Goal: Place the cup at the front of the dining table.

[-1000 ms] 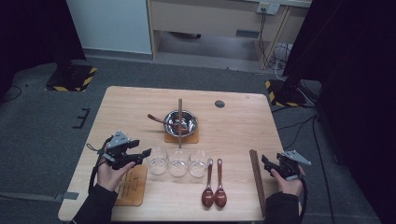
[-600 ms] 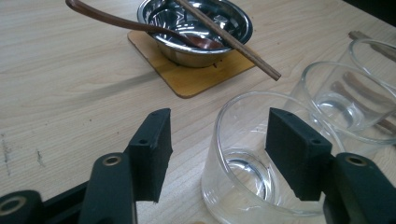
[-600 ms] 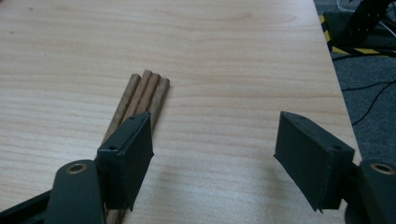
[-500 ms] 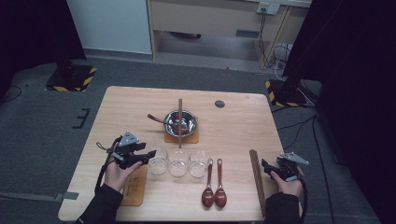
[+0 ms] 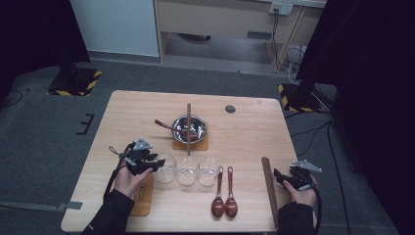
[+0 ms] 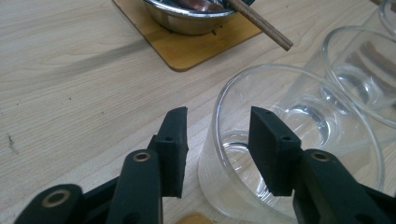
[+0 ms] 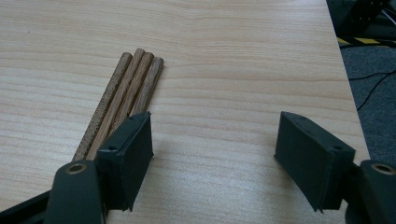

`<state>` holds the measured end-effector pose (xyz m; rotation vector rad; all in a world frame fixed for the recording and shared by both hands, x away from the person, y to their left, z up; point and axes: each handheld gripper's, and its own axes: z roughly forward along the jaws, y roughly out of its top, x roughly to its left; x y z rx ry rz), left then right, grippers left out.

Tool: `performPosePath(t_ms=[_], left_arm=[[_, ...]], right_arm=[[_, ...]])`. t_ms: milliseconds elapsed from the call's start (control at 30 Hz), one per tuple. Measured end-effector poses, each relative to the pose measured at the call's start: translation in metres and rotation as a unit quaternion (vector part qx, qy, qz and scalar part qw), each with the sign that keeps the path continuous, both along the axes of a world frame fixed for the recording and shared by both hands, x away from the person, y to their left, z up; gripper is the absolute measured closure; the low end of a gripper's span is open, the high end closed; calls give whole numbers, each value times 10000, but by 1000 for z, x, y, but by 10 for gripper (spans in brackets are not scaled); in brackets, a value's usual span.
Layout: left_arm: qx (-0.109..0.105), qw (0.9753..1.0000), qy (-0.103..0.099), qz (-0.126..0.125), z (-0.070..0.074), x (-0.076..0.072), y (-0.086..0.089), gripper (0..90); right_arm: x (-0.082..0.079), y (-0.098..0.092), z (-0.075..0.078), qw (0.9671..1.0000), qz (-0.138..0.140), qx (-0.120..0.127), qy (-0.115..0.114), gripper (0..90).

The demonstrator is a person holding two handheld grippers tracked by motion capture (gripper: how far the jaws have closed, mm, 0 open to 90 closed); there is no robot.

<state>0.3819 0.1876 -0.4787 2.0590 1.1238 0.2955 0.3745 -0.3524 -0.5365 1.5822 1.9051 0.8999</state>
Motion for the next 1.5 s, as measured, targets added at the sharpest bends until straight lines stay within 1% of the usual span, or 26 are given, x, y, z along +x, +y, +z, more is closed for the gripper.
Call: performPosePath(t_ms=[67,167,233,333,400,467,567,700,967,1133,1500], left_arm=[[75,10000,11,-24,0,1,-2,612],[115,9999,61,-51,-1,1,-5,652],[180,9998,75,-81,-2,2,-6,671],[232,9997,64,-75,-3,2,-8,692],[291,9995,54,-74,-3,3,-9,711],[302,9995,59,-64,-3,3,-9,729],[341,9994,43,-61,-4,4,-10,741],[452,9989,93,-105,-3,5,-12,742],[502,9986,99,-115,-2,5,-11,755],[452,9989,99,-78,-1,3,-7,770],[244,9995,72,158,0,-5,5,807]], right_arm=[[0,0,0,10000,0,-8,18,273],[0,0,0,10000,-2,-5,25,272],[0,0,0,10000,1,-15,28,270],[0,0,0,10000,-3,-13,33,269],[1,1,0,10000,-5,-63,35,264],[1,3,-1,9999,3,-154,40,256],[1,3,-1,9999,-2,-167,42,251],[2,3,-1,9999,-14,-163,46,244],[2,3,-1,9999,-21,-144,70,226],[2,3,-1,9999,-5,-142,73,216],[2,3,-1,9999,2,-152,79,211]])
